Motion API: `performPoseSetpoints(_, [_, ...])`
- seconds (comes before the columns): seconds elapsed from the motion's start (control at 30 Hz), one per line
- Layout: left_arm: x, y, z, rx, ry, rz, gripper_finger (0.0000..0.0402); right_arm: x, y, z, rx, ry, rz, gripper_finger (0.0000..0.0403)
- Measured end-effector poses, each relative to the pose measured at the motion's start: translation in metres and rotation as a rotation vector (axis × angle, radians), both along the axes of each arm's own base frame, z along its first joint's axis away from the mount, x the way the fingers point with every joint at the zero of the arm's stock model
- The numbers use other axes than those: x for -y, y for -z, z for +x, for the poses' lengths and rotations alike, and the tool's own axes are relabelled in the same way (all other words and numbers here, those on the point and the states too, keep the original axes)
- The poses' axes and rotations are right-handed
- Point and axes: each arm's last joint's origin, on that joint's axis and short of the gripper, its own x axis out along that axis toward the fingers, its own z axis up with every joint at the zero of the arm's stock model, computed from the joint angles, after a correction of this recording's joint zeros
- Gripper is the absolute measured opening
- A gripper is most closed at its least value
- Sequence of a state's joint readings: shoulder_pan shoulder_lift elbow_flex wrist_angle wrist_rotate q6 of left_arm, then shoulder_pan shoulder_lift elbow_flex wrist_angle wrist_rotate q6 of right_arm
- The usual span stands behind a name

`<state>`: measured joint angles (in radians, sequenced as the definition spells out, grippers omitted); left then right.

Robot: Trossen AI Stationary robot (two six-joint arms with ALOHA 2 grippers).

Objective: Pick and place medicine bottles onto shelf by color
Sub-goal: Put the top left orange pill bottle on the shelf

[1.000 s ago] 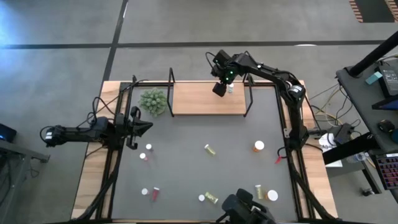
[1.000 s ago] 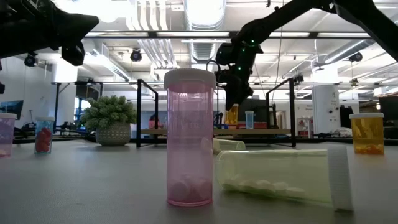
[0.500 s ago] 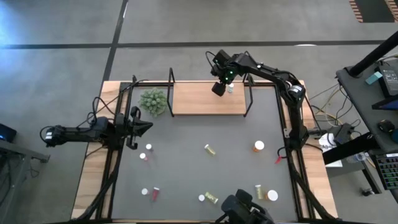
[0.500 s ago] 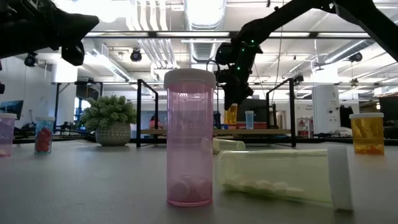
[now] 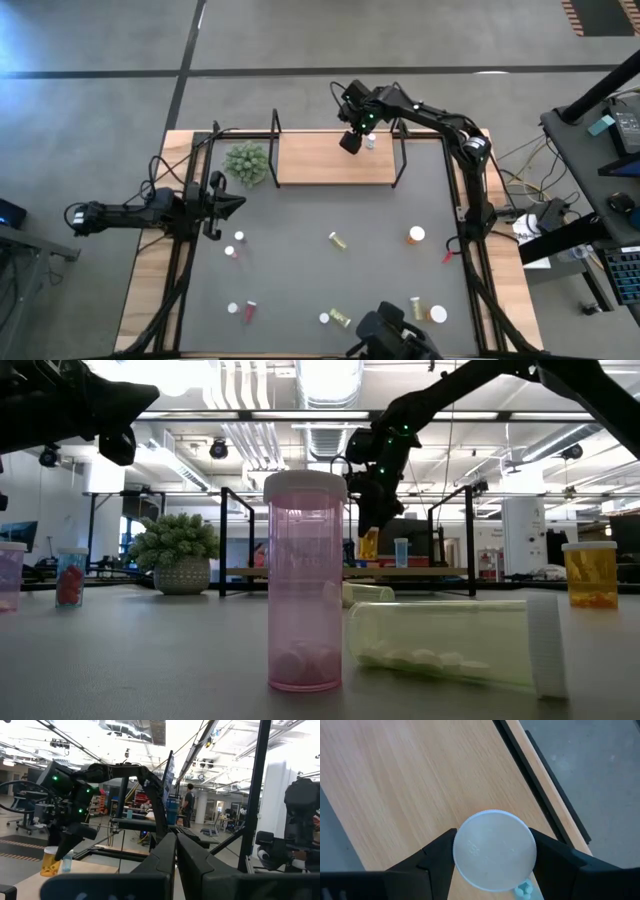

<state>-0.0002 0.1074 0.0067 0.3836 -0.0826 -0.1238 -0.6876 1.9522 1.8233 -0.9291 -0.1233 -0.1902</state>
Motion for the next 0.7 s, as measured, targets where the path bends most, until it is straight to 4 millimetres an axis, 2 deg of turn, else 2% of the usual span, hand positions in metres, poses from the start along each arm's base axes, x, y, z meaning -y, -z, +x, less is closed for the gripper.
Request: performPoseSetpoints(0.7, [0.0,0.0001,0.0,0.0,0.0,0.0,0.0,-0.0014,0.0052,-0.0017,-0.019,-0.012,0.015,0.0219])
